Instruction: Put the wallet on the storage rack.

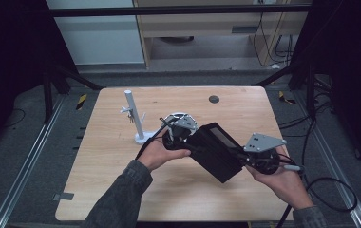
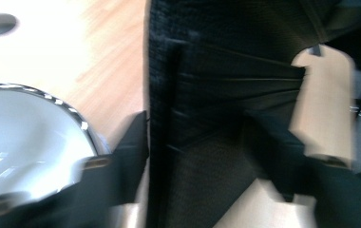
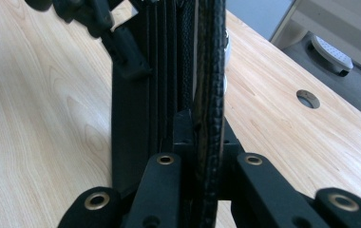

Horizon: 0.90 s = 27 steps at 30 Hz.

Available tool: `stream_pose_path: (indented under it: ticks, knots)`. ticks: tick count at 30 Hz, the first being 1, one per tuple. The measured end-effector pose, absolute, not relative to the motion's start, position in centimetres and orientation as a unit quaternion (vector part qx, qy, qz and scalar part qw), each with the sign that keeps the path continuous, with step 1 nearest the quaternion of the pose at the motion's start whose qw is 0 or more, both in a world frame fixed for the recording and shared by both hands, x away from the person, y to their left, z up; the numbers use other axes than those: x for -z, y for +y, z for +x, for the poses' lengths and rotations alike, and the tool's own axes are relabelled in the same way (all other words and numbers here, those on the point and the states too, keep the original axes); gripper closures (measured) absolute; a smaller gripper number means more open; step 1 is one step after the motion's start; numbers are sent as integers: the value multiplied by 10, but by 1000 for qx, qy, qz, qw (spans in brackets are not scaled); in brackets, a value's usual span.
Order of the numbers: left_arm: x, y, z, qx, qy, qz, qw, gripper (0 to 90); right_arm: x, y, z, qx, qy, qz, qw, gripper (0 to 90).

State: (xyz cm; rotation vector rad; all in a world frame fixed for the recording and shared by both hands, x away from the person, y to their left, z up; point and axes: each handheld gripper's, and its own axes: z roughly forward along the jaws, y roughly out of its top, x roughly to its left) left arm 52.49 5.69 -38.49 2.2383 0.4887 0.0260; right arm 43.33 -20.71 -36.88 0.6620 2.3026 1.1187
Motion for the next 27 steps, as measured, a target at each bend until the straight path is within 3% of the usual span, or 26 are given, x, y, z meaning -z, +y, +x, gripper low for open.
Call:
stream_pose_path:
  ticks: [5, 12, 21, 27]
  knots:
    - [370, 57, 517, -1, 185, 898, 399, 782, 381, -210, 435, -397, 849, 240, 253, 840]
    - [342, 47, 506, -48, 180, 914, 361, 804, 395, -213, 437, -406, 842, 248, 254, 812]
    - [308, 39, 509, -91, 187, 923, 325, 806, 429, -209, 437, -415, 835, 282, 225, 429]
    - [296, 45, 513, -104, 199, 921, 318, 806, 453, -216, 440, -425, 822, 312, 214, 283]
